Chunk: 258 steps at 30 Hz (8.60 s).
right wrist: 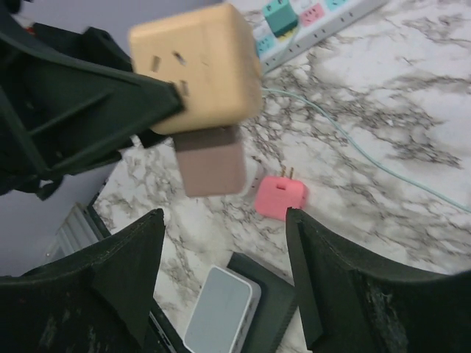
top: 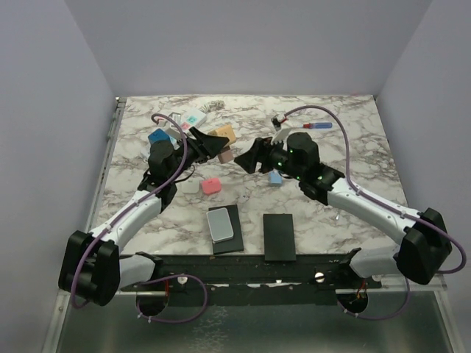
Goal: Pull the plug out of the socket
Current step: Remove the plug from the socket.
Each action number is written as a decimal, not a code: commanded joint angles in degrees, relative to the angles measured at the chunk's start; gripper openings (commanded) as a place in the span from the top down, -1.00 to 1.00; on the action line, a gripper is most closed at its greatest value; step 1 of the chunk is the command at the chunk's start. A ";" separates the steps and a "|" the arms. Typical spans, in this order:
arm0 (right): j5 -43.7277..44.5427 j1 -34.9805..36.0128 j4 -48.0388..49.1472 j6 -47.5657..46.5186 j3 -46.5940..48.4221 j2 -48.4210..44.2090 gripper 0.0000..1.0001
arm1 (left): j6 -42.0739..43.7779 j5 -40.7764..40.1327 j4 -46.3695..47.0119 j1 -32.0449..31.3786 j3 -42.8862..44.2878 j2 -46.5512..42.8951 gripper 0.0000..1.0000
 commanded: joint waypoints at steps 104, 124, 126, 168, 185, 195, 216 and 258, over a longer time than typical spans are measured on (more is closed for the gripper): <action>17.81 10.82 8.51 -5.94 8.54 18.31 0.99 | 2.25 1.60 5.94 0.38 -1.97 -0.11 1.00; 24.21 12.01 7.25 -6.89 7.44 16.41 0.99 | 3.07 2.55 5.82 2.03 -1.25 -0.40 1.00; 23.65 11.58 8.06 -8.44 6.47 15.53 0.99 | 3.52 2.95 5.45 2.20 -0.87 -0.32 1.00; 16.71 9.19 5.77 -2.88 10.40 17.77 0.99 | 6.42 0.90 1.11 3.29 0.24 -1.28 1.00; 20.66 9.94 3.56 -3.68 10.75 17.50 0.99 | 6.84 0.85 1.11 3.89 0.35 -1.49 1.00; 22.93 9.39 7.10 -11.31 6.50 15.13 0.99 | 7.47 2.41 0.94 4.29 1.18 -1.01 1.00; 19.41 6.71 11.21 -22.75 6.58 16.44 0.99 | 7.41 4.79 0.53 4.31 2.30 0.98 1.00; 21.67 7.04 4.35 -13.54 6.71 15.75 0.99 | 9.14 5.58 -1.16 6.18 3.56 0.80 1.00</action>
